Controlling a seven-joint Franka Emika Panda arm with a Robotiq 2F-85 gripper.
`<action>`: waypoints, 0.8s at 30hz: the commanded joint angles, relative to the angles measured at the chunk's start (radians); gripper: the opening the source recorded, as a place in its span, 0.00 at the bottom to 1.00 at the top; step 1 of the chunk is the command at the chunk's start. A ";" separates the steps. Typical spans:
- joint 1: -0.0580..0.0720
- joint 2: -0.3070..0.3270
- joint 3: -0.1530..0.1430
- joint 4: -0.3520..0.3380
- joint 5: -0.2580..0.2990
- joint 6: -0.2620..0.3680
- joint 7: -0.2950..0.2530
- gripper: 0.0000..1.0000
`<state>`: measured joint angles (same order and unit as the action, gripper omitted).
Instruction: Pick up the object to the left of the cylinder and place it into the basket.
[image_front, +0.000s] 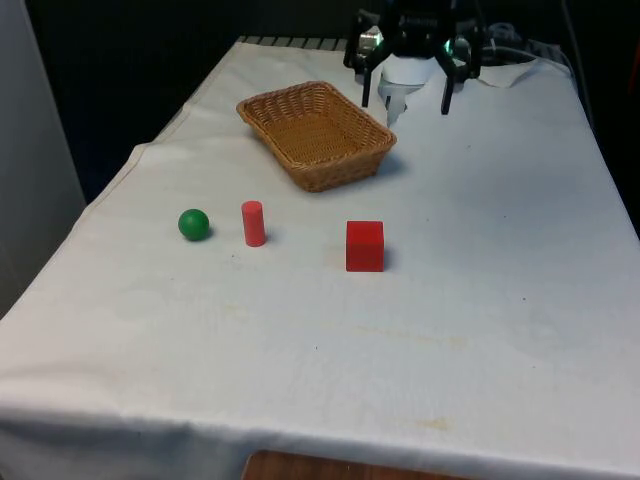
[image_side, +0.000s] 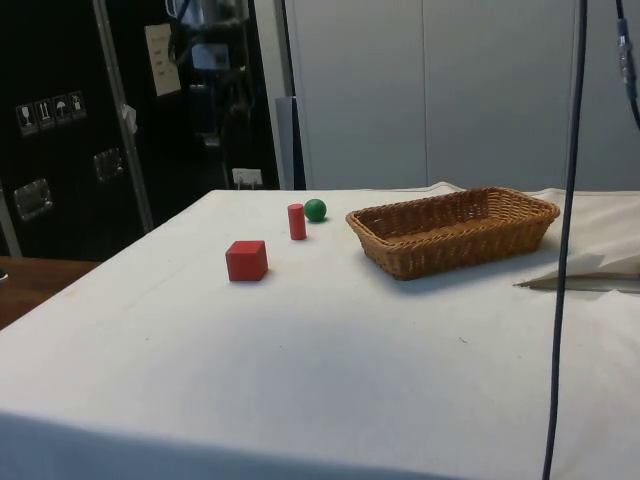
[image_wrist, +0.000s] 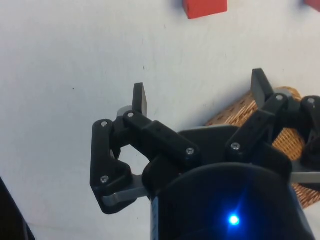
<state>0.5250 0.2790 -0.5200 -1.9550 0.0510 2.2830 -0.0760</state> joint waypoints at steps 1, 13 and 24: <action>-0.005 0.002 0.004 -0.008 0.012 0.019 -0.015 1.00; -0.020 0.040 0.002 -0.034 0.082 0.086 -0.091 1.00; -0.020 0.087 -0.005 -0.037 0.140 0.141 -0.147 1.00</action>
<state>0.5050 0.3660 -0.5250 -1.9920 0.1910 2.4240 -0.2230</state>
